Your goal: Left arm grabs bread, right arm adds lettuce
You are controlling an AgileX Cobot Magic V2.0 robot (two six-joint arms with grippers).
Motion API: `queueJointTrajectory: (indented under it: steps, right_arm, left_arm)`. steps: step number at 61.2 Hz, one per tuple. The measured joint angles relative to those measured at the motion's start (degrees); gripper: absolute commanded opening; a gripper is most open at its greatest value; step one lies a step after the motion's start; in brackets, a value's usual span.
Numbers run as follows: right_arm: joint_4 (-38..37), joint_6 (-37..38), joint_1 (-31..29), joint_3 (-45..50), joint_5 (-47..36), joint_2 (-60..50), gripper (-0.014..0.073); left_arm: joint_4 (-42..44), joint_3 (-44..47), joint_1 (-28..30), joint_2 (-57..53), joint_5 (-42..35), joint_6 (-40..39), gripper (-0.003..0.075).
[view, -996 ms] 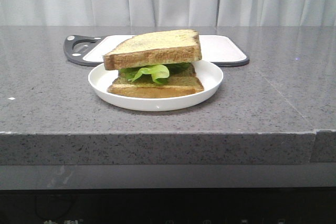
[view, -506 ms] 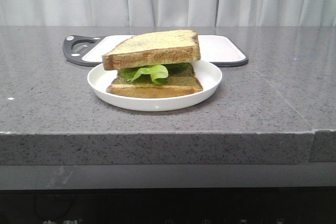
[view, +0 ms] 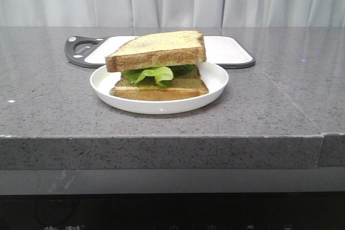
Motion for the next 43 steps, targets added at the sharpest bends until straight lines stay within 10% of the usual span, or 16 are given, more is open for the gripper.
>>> queueJointTrajectory:
  steps: [43]
  right_arm:
    - [-0.22, -0.12, 0.00, 0.00, -0.91, 0.00, -0.0118]
  left_arm:
    - [0.00, 0.00, 0.00, 0.00, 0.00, -0.02, -0.0020]
